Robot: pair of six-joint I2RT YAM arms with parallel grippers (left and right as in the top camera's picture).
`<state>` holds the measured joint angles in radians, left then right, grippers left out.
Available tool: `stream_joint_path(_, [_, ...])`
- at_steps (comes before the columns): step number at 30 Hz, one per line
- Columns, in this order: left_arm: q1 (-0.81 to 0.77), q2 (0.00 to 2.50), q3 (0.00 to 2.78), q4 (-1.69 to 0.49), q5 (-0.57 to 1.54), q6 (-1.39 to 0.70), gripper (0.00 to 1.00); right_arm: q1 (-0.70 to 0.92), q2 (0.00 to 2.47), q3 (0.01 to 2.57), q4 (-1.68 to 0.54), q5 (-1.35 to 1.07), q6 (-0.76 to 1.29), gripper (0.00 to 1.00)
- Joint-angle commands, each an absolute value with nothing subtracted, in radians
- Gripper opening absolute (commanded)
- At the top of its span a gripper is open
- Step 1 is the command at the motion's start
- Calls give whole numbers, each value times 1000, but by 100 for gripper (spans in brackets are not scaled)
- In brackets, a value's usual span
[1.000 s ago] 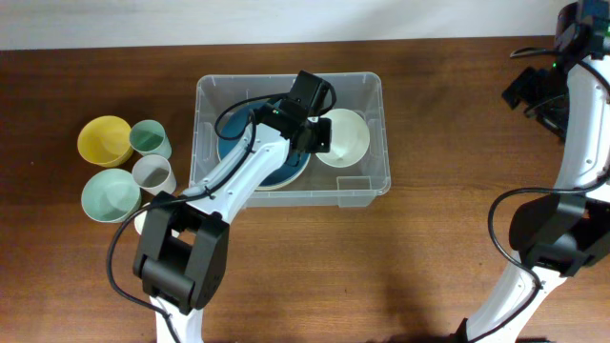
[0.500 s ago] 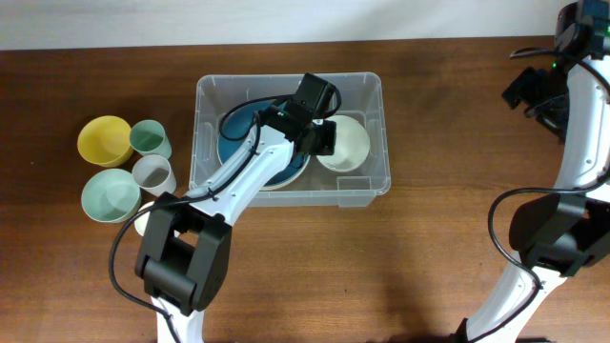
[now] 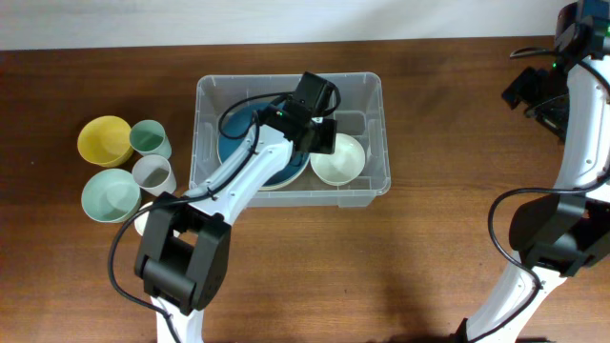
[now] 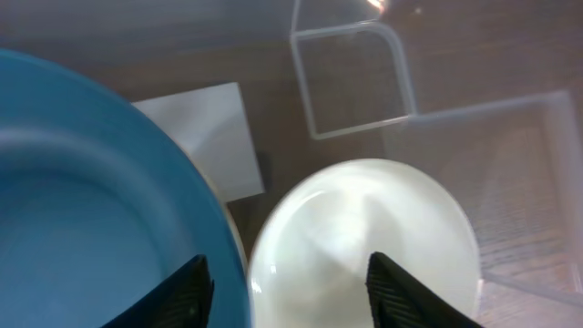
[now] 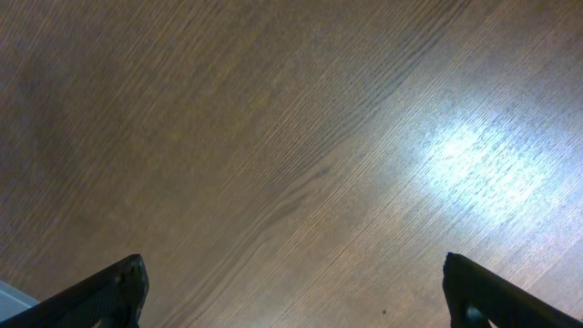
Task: Pack container
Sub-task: 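Lower the white bowl beside the blue bowl and open left gripper, then move left gripper to the mint green bowl and grasp its rim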
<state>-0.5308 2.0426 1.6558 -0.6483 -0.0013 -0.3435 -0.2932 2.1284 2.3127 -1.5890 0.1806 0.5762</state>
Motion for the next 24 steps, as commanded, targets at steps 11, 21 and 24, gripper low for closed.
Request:
stream_joint_path(11, [-130, 1961, 2149, -1075, -120, -318, 99, -294, 2135, 2308, -1588, 183, 585, 99])
stream_joint_path(21, [322, 1964, 2122, -1419, -154, -561, 99, -294, 2135, 2308, -1588, 183, 585, 99])
stream_joint_path(24, [445, 1966, 2054, -1420, -115, -591, 99, -294, 2135, 2308, -1588, 183, 585, 99])
